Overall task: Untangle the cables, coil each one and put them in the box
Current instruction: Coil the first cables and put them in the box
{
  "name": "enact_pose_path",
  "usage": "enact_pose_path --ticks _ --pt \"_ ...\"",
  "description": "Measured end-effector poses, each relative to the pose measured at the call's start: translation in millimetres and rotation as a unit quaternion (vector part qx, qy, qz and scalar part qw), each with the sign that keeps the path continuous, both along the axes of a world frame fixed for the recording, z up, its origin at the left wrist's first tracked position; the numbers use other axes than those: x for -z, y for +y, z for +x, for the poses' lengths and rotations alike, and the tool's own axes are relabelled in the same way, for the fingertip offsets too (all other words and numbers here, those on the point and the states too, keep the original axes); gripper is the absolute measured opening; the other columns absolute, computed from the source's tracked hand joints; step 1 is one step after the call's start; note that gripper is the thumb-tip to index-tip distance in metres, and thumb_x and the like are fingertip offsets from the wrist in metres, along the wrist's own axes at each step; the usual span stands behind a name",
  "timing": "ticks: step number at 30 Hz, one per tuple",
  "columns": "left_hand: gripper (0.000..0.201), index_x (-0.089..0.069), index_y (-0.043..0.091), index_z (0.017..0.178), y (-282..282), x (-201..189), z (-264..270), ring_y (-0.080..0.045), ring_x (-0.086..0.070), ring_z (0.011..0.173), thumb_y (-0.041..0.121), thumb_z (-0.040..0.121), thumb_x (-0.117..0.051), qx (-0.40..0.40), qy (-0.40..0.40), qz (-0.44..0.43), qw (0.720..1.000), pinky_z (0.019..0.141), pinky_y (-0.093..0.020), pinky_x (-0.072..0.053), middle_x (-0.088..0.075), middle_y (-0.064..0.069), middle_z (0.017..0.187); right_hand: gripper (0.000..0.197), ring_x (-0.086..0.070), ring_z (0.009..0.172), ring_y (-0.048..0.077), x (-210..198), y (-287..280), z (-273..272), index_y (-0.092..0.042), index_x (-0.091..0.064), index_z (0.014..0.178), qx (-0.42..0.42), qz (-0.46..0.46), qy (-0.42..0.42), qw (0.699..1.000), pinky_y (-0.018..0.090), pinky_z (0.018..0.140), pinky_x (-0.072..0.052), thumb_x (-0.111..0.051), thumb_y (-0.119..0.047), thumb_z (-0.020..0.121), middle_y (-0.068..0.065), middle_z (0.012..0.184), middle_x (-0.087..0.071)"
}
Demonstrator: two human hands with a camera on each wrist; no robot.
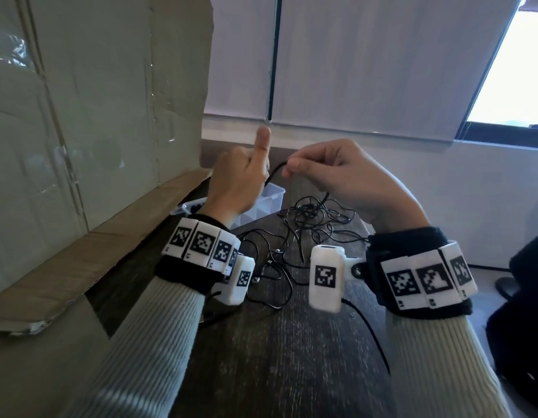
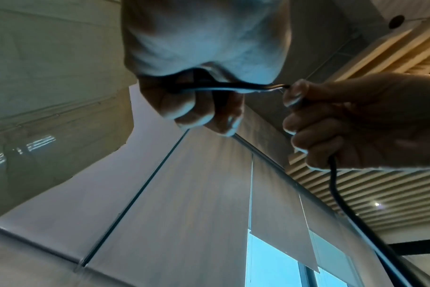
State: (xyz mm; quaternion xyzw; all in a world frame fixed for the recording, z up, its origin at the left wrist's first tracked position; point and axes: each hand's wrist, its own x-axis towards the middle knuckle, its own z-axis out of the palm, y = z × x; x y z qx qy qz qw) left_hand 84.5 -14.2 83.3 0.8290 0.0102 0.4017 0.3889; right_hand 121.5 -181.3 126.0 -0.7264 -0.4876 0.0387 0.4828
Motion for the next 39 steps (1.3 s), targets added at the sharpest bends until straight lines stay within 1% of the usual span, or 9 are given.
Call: enact_pose_path --ticks 5,12,15,19,22,27,32,35,39 --pt "0.084 -0.046 -0.007 0.058 -1.0 5.0 6.5 -0.011 -0.039 0.037 0.059 0.097 -0.011 0.116 0.085 -0.074 0.987 0.044 -0.018 -0.033 -0.059 -0.009 0.049 0.017 -0.051 0.041 -0.009 1.4 1.6 3.5 0.002 -0.068 0.100 0.023 0.061 0.030 0.997 0.002 0.048 -0.038 -0.053 -0.003 0.096 -0.019 0.042 -0.055" --pt "0.053 -0.057 0.003 0.076 -16.3 -3.3 -3.9 -0.005 -0.028 0.041 0.053 0.084 -0.044 0.256 0.120 -0.092 0.955 0.041 -0.016 -0.026 -0.035 0.009 0.046 0.013 -0.054 0.051 -0.009 8.7 5.1 22.7 -0.020 -0.074 0.083 0.094 0.131 0.021 0.987 0.005 0.053 -0.038 -0.066 -0.012 0.090 -0.017 0.065 -0.069" --pt "0.028 -0.057 0.006 0.076 -12.4 -3.1 -3.5 -0.006 -0.031 0.042 0.025 0.095 -0.052 0.272 0.101 -0.124 0.949 0.042 -0.018 -0.026 -0.036 0.006 0.051 0.004 -0.048 0.041 -0.004 9.2 4.4 27.0 -0.014 -0.071 0.081 0.123 0.180 0.071 0.973 0.009 0.046 -0.036 -0.074 -0.014 0.083 -0.016 0.051 -0.062" --pt "0.030 -0.063 0.009 0.092 -11.6 -4.8 -1.6 -0.010 -0.047 0.048 0.031 0.099 -0.044 0.250 0.015 -0.264 0.931 0.044 -0.020 -0.036 -0.051 0.000 0.059 0.011 -0.033 0.042 0.005 11.2 6.5 36.8 -0.019 -0.062 0.082 0.135 0.167 0.125 0.969 0.020 0.046 -0.031 -0.071 -0.024 0.087 0.001 0.060 -0.048" --pt "0.032 -0.063 0.011 0.097 -18.7 -6.2 1.6 -0.016 -0.070 0.078 0.031 0.101 -0.039 0.225 -0.019 -0.319 0.921 0.066 -0.028 -0.056 -0.073 -0.005 0.091 0.008 -0.038 0.040 0.003 12.9 10.4 38.3 -0.018 -0.061 0.085 0.104 0.154 0.139 0.973 0.017 0.045 -0.033 -0.064 -0.014 0.091 0.004 0.062 -0.051" --pt "0.038 -0.057 0.008 0.109 -13.2 -10.9 4.1 -0.023 -0.063 0.113 0.032 0.104 -0.028 0.258 -0.104 -0.428 0.860 0.094 -0.037 -0.052 -0.067 -0.010 0.115 0.012 -0.045 0.041 0.004 20.9 12.8 45.8 -0.016 -0.060 0.084 0.090 0.103 0.135 0.981 0.018 0.045 -0.037 -0.062 -0.008 0.092 -0.002 0.060 -0.066" --pt "0.036 -0.048 0.016 0.079 -5.8 -14.4 -1.5 -0.011 -0.063 0.057 0.036 0.103 -0.030 0.244 -0.124 -0.450 0.850 0.064 -0.040 -0.059 -0.055 0.008 0.054 0.013 -0.042 0.040 0.006 29.5 18.0 38.0 -0.016 -0.065 0.083 0.028 -0.082 0.059 0.994 0.016 0.045 -0.035 -0.067 -0.026 0.090 -0.001 0.059 -0.063" --pt "0.042 -0.038 0.022 0.065 -5.4 -14.9 -0.6 -0.005 -0.034 0.037 0.042 0.102 -0.033 0.172 -0.080 -0.452 0.872 0.039 -0.018 -0.035 -0.032 0.010 0.044 0.019 -0.038 0.051 0.017 25.3 14.4 29.9 -0.019 -0.073 0.085 -0.013 -0.144 0.023 0.989 0.025 0.055 -0.036 -0.067 -0.036 0.088 0.001 0.055 -0.053" --pt "0.046 -0.028 0.024 0.051 1.4 -13.5 -2.2 -0.009 -0.013 0.039 0.036 0.095 -0.038 0.097 -0.054 -0.429 0.897 0.038 -0.015 -0.011 -0.022 0.008 0.044 0.019 -0.048 0.065 0.034 14.8 -4.1 25.2 -0.021 -0.077 0.094 -0.086 -0.158 -0.013 0.984 0.040 0.064 -0.044 -0.064 -0.035 0.091 0.030 0.084 -0.065"
